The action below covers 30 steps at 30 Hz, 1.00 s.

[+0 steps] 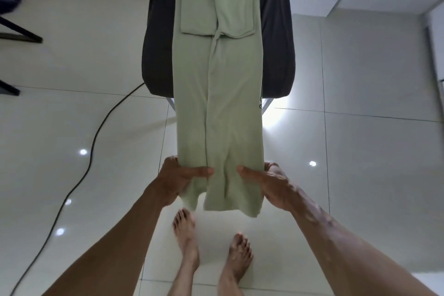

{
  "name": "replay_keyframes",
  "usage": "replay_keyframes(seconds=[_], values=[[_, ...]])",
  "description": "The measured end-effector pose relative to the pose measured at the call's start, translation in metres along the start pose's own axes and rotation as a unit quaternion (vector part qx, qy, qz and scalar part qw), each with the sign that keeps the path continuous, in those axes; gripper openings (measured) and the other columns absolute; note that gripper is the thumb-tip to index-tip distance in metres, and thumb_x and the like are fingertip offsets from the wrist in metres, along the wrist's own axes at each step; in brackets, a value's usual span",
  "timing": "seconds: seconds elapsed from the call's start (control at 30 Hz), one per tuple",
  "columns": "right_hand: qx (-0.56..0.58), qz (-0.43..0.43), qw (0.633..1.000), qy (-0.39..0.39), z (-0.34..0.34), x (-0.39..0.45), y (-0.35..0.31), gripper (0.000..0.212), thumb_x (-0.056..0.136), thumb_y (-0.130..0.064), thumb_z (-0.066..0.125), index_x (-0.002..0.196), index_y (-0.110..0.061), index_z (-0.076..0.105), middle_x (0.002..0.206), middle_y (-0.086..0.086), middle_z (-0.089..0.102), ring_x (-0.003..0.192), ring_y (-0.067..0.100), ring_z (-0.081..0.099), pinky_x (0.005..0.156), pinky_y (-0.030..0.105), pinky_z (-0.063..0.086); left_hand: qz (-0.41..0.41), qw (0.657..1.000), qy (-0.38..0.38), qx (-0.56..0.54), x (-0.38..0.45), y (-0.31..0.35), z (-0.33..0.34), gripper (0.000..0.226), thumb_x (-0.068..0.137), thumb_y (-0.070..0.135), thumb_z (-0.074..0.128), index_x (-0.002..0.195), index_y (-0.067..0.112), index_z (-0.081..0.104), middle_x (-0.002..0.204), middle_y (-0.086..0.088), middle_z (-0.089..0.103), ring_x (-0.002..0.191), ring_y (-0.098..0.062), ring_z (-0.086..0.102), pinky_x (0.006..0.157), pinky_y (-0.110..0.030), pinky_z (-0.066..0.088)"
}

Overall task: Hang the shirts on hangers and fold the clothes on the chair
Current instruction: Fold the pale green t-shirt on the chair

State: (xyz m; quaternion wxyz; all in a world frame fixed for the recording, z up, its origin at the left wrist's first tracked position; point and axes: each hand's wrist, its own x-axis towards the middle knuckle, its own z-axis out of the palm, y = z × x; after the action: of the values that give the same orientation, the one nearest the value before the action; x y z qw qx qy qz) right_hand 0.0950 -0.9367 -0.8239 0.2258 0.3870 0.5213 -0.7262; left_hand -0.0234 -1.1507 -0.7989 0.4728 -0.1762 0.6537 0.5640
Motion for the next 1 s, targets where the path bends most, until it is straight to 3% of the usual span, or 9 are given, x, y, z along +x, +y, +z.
replay_keyframes(seconds=[0.13,0.33,0.43,0.57,0.67,0.8,0.87,0.93,1.0], values=[[0.066,0.016,0.997,0.020,0.015,-0.041,-0.001,0.033,0.079,-0.008,0.080,0.108,0.006,0.071,0.108,0.020,0.075,0.103,0.039,0.070,0.091,0.054,0.057,-0.033,0.999,0.004,-0.021,-0.035,-0.003,0.006,0.075,0.030,0.011,0.096,0.100,-0.005,0.075,0.104,-0.018,0.075,0.094,-0.035,0.073,0.086,-0.047,0.058],[0.065,0.025,0.995,0.065,0.026,-0.079,-0.025,0.025,0.088,-0.004,0.073,0.110,0.006,0.069,0.099,0.016,0.077,0.092,0.034,0.074,0.081,0.043,0.061,-0.072,0.997,0.019,0.017,-0.077,0.028,0.008,0.071,0.036,0.018,0.093,0.100,-0.005,0.074,0.098,-0.018,0.076,0.090,-0.037,0.073,0.079,-0.046,0.060],[0.061,0.030,0.994,0.082,0.033,-0.098,-0.055,0.034,0.083,0.003,0.076,0.115,0.002,0.063,0.099,0.017,0.076,0.090,0.034,0.075,0.077,0.042,0.062,-0.069,0.997,0.039,0.025,-0.096,0.056,0.011,0.062,0.046,0.009,0.091,0.103,-0.006,0.071,0.098,-0.020,0.075,0.088,-0.038,0.072,0.066,-0.037,0.059],[0.056,0.014,0.986,0.156,0.043,-0.111,-0.119,0.062,0.076,0.001,0.084,0.123,-0.019,0.049,0.106,0.014,0.069,0.084,0.030,0.074,0.069,0.041,0.063,-0.068,0.994,0.080,0.036,-0.108,0.113,0.017,0.061,0.050,0.012,0.088,0.105,-0.004,0.066,0.100,-0.021,0.071,0.086,-0.036,0.069,0.060,-0.032,0.054],[0.054,-0.006,0.983,0.172,0.044,-0.105,-0.177,0.053,0.077,0.001,0.082,0.120,-0.016,0.056,0.106,0.014,0.069,0.086,0.029,0.073,0.077,0.043,0.063,-0.060,0.992,0.100,0.048,-0.101,0.166,0.024,0.041,0.070,0.008,0.083,0.105,-0.005,0.067,0.095,-0.021,0.072,0.076,-0.031,0.068,0.057,-0.031,0.054],[0.056,-0.021,0.984,0.169,0.038,-0.082,-0.259,0.025,0.079,0.000,0.080,0.101,-0.008,0.070,0.097,0.015,0.073,0.092,0.032,0.072,0.078,0.041,0.061,-0.049,0.993,0.096,0.039,-0.069,0.240,0.027,0.045,0.069,0.015,0.082,0.107,-0.005,0.069,0.100,-0.021,0.072,0.081,-0.032,0.069,0.064,-0.036,0.057],[0.064,-0.011,0.984,0.167,0.035,-0.064,-0.300,0.012,0.080,0.001,0.078,0.088,-0.004,0.073,0.081,0.014,0.073,0.076,0.029,0.071,0.075,0.042,0.059,-0.053,0.993,0.100,0.031,-0.048,0.276,0.026,0.037,0.076,0.015,0.079,0.107,-0.003,0.071,0.106,-0.023,0.072,0.087,-0.034,0.069,0.072,-0.038,0.057],[0.070,0.002,0.983,0.169,0.033,-0.046,-0.332,0.008,0.079,0.002,0.078,0.084,0.000,0.072,0.067,0.014,0.071,0.056,0.024,0.068,0.059,0.036,0.060,-0.064,0.992,0.106,0.033,-0.027,0.304,0.025,0.033,0.075,0.016,0.078,0.103,-0.001,0.072,0.110,-0.024,0.071,0.101,-0.038,0.069,0.090,-0.046,0.056],[0.064,0.013,0.983,0.171,0.027,-0.017,-0.366,0.011,0.079,0.000,0.079,0.089,0.003,0.074,0.067,0.014,0.071,0.050,0.020,0.067,0.045,0.025,0.052,-0.071,0.991,0.109,0.031,0.003,0.338,0.026,0.028,0.076,0.015,0.078,0.099,0.002,0.071,0.113,-0.022,0.069,0.109,-0.038,0.066,0.096,-0.048,0.054]])
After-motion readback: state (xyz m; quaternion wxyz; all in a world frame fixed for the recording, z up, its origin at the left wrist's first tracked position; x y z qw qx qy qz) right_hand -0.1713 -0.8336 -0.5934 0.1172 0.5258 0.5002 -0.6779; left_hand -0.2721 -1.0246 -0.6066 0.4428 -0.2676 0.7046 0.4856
